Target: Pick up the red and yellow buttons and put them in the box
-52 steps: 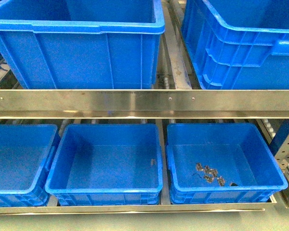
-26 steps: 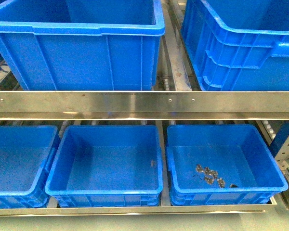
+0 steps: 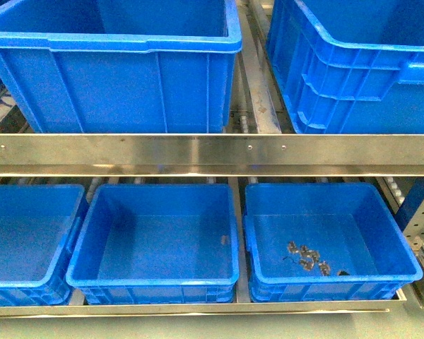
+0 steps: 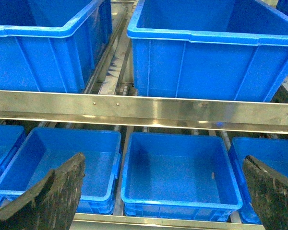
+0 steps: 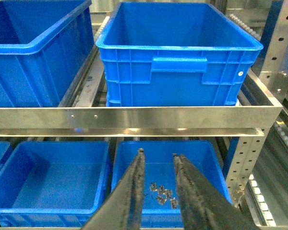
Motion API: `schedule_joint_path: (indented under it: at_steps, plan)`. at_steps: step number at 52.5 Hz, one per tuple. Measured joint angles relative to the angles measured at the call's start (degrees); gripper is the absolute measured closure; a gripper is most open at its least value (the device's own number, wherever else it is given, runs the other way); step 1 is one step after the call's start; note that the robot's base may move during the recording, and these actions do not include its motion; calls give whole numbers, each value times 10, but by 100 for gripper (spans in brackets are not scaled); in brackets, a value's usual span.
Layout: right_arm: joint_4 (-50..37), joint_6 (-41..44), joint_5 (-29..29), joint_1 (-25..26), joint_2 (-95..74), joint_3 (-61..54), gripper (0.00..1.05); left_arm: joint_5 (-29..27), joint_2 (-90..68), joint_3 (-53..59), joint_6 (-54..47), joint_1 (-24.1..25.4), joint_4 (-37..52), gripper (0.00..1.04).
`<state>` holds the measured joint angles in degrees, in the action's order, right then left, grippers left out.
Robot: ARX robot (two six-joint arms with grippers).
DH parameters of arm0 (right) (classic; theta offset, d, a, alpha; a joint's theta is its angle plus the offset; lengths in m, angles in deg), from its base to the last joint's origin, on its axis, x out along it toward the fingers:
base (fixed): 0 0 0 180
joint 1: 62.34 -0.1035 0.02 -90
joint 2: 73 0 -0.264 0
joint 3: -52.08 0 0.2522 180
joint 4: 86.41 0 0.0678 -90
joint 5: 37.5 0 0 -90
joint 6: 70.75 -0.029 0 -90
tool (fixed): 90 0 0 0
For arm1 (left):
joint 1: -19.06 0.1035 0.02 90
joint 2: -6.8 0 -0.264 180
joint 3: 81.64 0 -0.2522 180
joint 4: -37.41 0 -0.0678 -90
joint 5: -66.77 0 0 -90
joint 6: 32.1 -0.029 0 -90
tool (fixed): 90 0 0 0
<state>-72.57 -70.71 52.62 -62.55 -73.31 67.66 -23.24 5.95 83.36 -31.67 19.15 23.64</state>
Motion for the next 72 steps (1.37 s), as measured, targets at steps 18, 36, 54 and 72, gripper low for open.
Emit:
schedule_joint_path:
  at_steps: [18, 36, 54, 72]
  plan:
    - [0, 0, 0, 0, 0, 0, 17, 0, 0, 0, 0, 0, 0, 8]
    - [0, 0, 0, 0, 0, 0, 7, 0, 0, 0, 0, 0, 0, 8]
    - [0, 0, 0, 0, 0, 0, 7, 0, 0, 0, 0, 0, 0, 8]
    - [0, 0, 0, 0, 0, 0, 7, 0, 0, 0, 0, 0, 0, 8]
